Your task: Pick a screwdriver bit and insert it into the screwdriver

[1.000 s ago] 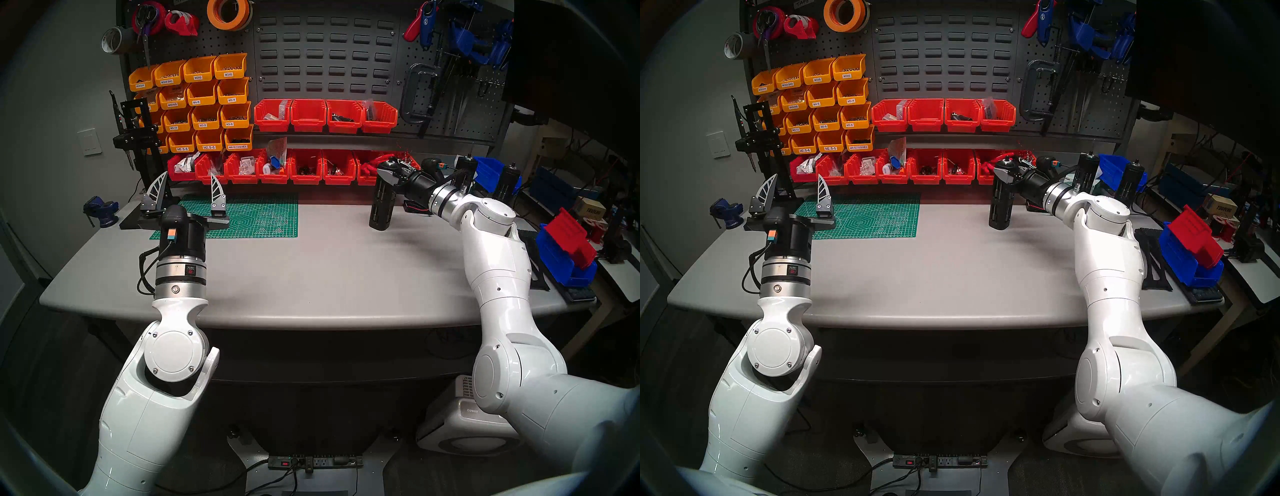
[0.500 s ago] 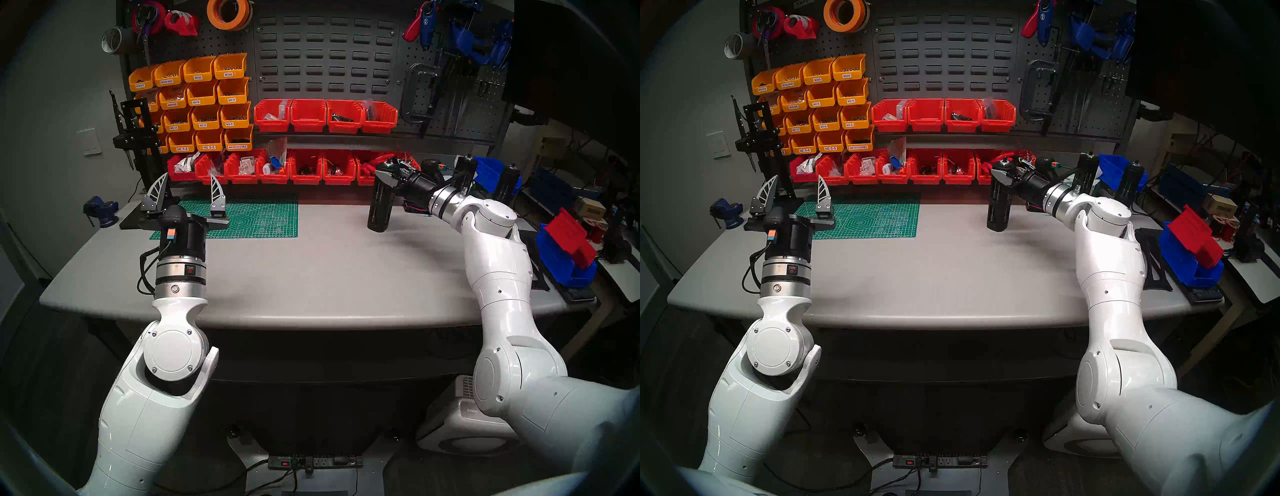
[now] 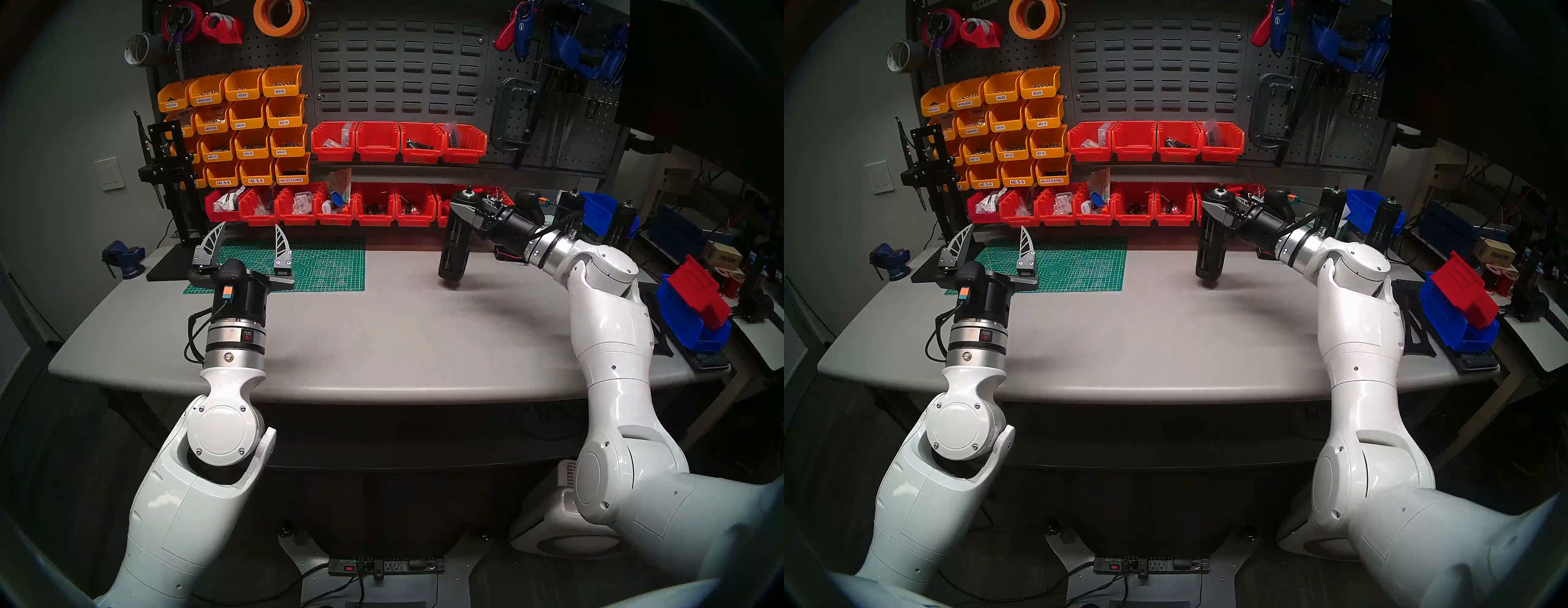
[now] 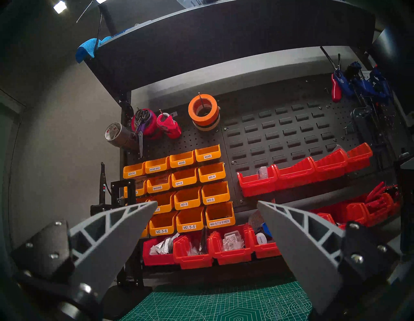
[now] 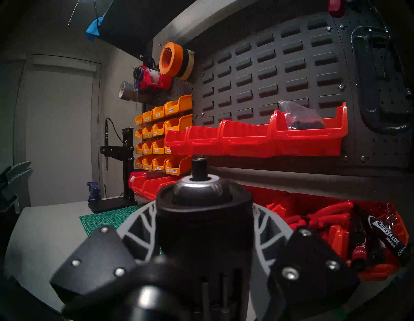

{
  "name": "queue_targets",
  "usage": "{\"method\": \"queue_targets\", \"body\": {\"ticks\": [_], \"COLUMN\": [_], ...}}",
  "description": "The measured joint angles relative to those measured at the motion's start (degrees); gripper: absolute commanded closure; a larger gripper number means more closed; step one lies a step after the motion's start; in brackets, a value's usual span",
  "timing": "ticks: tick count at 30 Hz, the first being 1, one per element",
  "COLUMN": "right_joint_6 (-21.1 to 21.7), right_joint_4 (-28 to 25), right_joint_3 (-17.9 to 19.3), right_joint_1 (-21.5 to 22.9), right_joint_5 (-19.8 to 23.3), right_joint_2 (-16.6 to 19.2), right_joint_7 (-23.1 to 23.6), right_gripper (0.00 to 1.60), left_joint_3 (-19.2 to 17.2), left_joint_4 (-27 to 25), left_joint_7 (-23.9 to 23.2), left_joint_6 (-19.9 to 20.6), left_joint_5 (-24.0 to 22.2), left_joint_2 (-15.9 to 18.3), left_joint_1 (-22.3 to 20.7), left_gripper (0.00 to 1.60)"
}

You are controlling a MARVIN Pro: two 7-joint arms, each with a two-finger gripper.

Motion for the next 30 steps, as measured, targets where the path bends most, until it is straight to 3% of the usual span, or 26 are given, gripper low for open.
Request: {"method": "queue_targets", "body": {"ticks": [10,30], "right_joint_6": [1.3,11.54], "right_joint_4": [-4.75,-15.51], "right_joint_3": [0.04,-3.07], "right_joint_1": [-2.15,-7.41], "right_joint_5": [1.86,1.21], "right_joint_2": [-2.15,-5.41], "right_joint_7": [4.04,6.39], "right_gripper": [1.6,1.6], "left_joint_3": [-0.11,-1.5], "left_joint_4": [1.57,4.09], "left_joint_7": [-0.68,-1.58], "left_joint_6": [0.0,-0.72], "left_joint_5": [-0.72,-2.45], "left_joint_2": [-0.13,-0.28], "left_joint_1": [-1.19,-2.72], "left_gripper": [0.0,0.0]}}
